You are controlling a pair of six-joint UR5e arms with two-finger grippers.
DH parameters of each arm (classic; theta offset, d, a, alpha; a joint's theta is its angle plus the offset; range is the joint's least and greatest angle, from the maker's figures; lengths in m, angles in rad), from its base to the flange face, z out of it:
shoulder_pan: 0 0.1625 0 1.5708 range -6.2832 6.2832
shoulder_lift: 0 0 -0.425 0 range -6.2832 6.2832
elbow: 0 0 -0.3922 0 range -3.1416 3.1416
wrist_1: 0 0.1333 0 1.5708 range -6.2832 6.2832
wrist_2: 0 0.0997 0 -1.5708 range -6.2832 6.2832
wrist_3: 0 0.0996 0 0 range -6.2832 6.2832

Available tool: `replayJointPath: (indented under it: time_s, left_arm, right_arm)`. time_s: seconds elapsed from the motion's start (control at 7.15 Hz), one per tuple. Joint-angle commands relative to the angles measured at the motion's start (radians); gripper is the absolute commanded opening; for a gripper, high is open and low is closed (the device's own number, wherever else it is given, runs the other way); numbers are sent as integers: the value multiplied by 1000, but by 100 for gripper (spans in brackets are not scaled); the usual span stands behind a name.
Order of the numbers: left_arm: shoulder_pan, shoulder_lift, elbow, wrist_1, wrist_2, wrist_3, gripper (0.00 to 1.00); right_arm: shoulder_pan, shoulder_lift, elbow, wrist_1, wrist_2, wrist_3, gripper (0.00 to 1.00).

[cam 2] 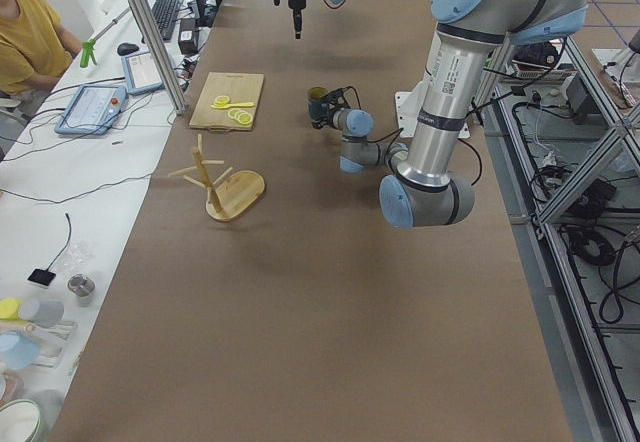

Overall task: Hang cup on storage rack
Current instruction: 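Close the left gripper on the blue mug's handle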

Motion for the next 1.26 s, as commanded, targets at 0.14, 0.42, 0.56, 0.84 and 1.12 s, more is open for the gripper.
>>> replayJointPath:
  time_s: [0.14, 0.42, 0.56, 0.84, 1.12]
  left_arm:
    - [0, -17, 31, 3, 2, 4, 81]
    - [0, -45, 61, 4, 4, 4, 80]
    - [0, -53, 69, 4, 4, 4, 76]
    - [0, -53, 71, 4, -3, 3, 49]
    - [0, -66, 66, 7, -3, -17, 7]
  right_arm:
    - [1, -11, 0, 7, -2, -12, 100]
    - [1, -13, 0, 7, -2, -17, 100]
    - [1, -13, -2, 7, -2, -17, 100]
    - [0, -15, 0, 7, 0, -17, 100]
    - [0, -13, 0, 7, 0, -17, 100]
